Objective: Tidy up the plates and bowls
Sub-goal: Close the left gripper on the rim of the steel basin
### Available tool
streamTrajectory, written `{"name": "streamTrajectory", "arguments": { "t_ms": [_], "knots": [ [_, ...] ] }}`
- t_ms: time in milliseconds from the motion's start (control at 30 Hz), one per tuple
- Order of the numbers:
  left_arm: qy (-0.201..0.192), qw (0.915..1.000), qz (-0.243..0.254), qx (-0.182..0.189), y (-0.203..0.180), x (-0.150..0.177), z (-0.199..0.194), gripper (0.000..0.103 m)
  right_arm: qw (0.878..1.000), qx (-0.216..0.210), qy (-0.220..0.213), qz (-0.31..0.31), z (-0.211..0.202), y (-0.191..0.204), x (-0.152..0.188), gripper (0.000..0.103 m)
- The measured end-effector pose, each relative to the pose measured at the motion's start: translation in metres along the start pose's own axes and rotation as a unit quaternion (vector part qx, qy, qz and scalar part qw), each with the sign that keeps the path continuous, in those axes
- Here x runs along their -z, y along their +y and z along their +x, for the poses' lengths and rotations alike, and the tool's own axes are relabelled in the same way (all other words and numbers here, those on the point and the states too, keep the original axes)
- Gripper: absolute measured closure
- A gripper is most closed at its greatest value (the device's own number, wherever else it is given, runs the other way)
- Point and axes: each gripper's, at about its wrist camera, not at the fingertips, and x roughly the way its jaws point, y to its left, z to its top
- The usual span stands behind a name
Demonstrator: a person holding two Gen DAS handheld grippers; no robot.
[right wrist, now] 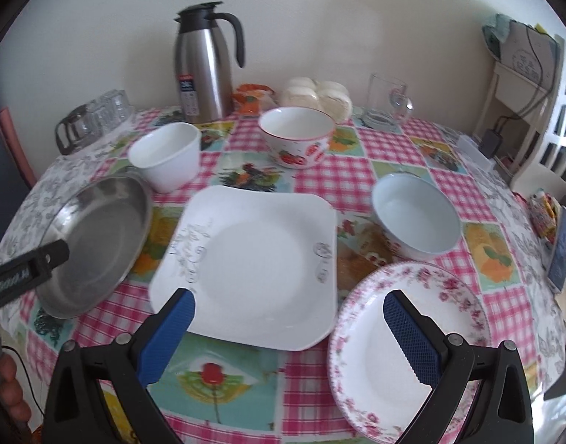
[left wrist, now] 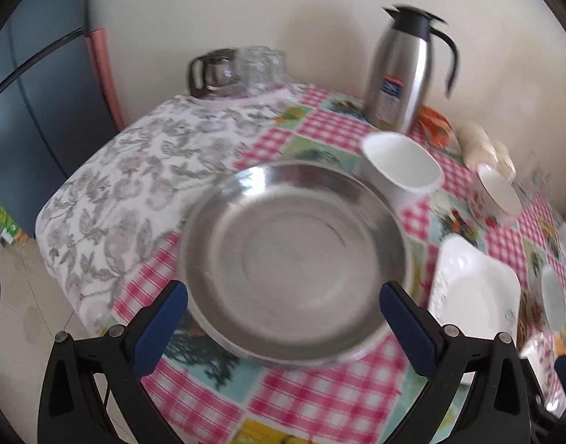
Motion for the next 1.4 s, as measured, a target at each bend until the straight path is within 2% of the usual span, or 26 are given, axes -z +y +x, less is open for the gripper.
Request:
{"name": "streamTrajectory", "arguments": {
  "t_ms": [133,267,400,533,733,867,933,1067,1133,1200,1267,1333,1400],
  "knots": [
    [-0.030,0.9976,-0.062,0.005,0.038,-0.010,0.006,0.000,0.998,-0.054,-0.006,0.021,-0.001,0.009,-0.004,0.000],
    [-0.062,0.9907,-0.120,0.009,0.068,-0.014,0.011,0.000,0.994,-0.102,-0.012,0.036,0.001,0.018,-0.009,0.000],
    [-0.031,0.9889,-0.142,0.032,0.084,-0.016,0.025,0.000,0.988,-0.154,0.004,0.011,0.009,0.039,-0.013,0.000],
    [-0.011,0.9901,-0.137,0.031,0.089,-0.013,0.036,0.000,0.988,-0.153,0.010,-0.026,0.019,0.062,-0.017,0.000],
    [0.012,0.9876,-0.155,0.019,0.105,-0.009,0.051,0.000,0.988,-0.148,0.005,-0.050,0.035,0.082,-0.028,0.001],
    [0.028,0.9839,-0.174,0.026,0.116,-0.005,0.062,0.000,0.986,-0.158,0.016,-0.049,0.047,0.092,-0.034,0.016],
    [0.032,0.9843,-0.170,0.034,0.116,-0.006,0.067,0.001,0.986,-0.157,0.020,-0.053,0.056,0.097,-0.035,0.019],
    [0.049,0.9835,-0.166,0.053,0.115,-0.006,0.076,0.013,0.983,-0.171,0.040,-0.051,0.071,0.105,-0.039,0.040],
    [0.056,0.9826,-0.167,0.060,0.114,-0.006,0.081,0.016,0.983,-0.171,0.035,-0.058,0.074,0.110,-0.040,0.040],
    [0.058,0.9829,-0.162,0.066,0.113,-0.006,0.084,0.027,0.983,-0.168,0.030,-0.073,0.076,0.117,-0.041,0.041],
    [0.062,0.9824,-0.161,0.071,0.113,-0.007,0.088,0.032,0.982,-0.172,0.036,-0.071,0.082,0.120,-0.044,0.048],
    [0.064,0.9818,-0.163,0.075,0.114,-0.007,0.090,0.034,0.982,-0.171,0.043,-0.067,0.089,0.122,-0.045,0.048],
    [0.065,0.9816,-0.164,0.074,0.116,-0.007,0.093,0.040,0.983,-0.164,0.046,-0.070,0.095,0.125,-0.045,0.053]
  ]
}}
